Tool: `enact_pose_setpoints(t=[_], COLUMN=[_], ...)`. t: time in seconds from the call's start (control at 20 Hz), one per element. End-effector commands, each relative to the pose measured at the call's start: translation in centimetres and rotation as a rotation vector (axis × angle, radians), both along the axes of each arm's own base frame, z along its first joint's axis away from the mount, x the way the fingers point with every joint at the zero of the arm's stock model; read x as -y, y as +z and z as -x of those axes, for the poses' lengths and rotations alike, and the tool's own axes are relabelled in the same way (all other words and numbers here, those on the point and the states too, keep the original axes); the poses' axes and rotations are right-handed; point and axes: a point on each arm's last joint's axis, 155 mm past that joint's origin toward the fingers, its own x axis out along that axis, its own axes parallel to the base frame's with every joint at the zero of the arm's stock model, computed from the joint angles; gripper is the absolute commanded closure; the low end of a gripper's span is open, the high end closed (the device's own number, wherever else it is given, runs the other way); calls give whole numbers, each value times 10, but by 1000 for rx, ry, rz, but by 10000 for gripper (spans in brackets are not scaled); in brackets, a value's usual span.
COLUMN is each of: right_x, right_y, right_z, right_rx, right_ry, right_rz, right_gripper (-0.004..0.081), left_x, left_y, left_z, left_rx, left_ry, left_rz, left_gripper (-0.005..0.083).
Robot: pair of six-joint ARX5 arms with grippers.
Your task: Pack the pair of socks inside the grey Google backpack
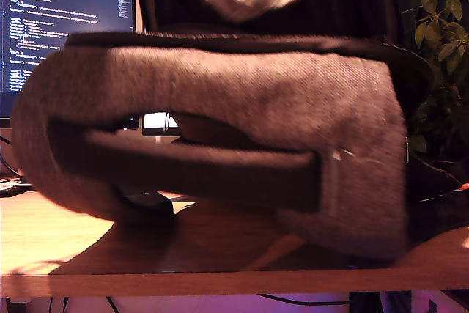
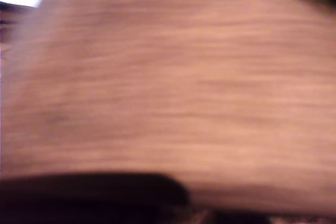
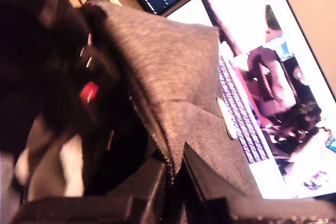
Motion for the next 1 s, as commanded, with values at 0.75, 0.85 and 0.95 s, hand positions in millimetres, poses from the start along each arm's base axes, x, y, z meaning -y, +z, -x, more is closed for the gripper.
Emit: enact_pose_setpoints(t=[0.75,0.85,0.95], right_x=[2,3,4], right_y=[25,23,21], right_z=[12,12,12], right_rx=[28,25,19], right_ry=[29,28,27], right_rz=[-78,-71,-59], right_gripper=[782,782,782], left_x=[8,2,-9], left_y=[-27,-31,-36], left_z=[70,91,108], left_rx=[-170,-193,-192], left_ry=[-371,-445,-496], left_rz=[-104,-147,-218], left_gripper=[591,805,793])
